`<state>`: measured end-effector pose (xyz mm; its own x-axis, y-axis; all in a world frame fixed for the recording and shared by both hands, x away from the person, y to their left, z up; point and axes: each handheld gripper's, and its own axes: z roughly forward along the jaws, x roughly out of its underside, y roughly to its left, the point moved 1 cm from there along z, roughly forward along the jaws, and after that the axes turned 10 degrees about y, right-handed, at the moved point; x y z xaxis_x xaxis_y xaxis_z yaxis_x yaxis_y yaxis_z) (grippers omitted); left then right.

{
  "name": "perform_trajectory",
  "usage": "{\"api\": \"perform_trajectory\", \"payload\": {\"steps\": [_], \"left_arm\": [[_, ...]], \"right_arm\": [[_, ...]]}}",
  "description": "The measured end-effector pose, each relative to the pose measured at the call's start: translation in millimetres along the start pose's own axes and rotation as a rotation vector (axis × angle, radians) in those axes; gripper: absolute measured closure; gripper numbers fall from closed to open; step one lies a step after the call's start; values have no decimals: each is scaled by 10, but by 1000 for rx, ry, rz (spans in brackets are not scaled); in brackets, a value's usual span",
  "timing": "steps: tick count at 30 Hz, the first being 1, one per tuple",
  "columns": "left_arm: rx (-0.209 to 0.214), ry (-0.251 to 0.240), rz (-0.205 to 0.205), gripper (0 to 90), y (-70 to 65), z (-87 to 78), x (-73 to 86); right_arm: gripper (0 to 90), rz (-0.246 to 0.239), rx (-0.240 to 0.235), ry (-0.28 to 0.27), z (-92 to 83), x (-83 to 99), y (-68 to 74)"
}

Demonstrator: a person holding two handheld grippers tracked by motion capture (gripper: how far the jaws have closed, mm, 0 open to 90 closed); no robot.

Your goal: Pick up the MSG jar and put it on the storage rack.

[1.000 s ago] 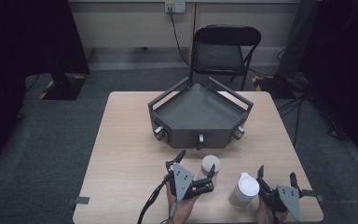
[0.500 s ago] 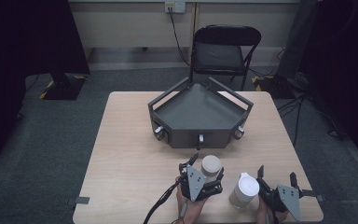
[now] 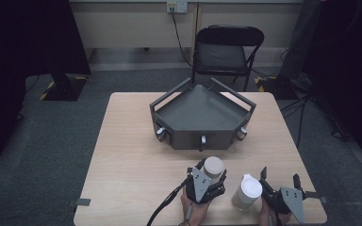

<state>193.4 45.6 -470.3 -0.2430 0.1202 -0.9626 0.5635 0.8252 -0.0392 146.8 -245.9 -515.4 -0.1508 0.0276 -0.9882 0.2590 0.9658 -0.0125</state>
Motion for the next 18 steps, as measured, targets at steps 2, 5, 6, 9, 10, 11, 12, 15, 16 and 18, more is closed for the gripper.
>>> {"api": "perform_trajectory", "payload": {"steps": [2, 5, 6, 9, 10, 11, 12, 15, 16, 18], "left_arm": [[12, 4, 1, 327, 23, 5, -6], [10, -1, 4, 339, 17, 6, 7], [7, -6, 4, 339, 9, 7, 20], [5, -16, -1, 341, 2, 11, 41], [5, -15, -1, 341, -1, 10, 39], [4, -15, 0, 342, -1, 9, 38], [6, -15, 0, 342, 4, 8, 37], [9, -15, 2, 343, 12, 7, 38], [13, -16, 0, 343, 20, 6, 39], [9, -16, -8, 342, 14, 8, 36]], "right_arm": [[4, 0, 0, 0, 0, 0, 0], [4, -1, 0, 0, 0, 0, 0], [4, 0, 0, 0, 0, 0, 0], [4, 0, 0, 0, 0, 0, 0], [4, 0, 0, 0, 0, 0, 0], [4, 0, 0, 0, 0, 0, -1], [4, 0, 0, 0, 0, 0, 0], [4, 0, 0, 0, 0, 0, -1], [4, 0, 0, 0, 0, 0, -1], [4, 0, 0, 0, 0, 0, 0]]}}
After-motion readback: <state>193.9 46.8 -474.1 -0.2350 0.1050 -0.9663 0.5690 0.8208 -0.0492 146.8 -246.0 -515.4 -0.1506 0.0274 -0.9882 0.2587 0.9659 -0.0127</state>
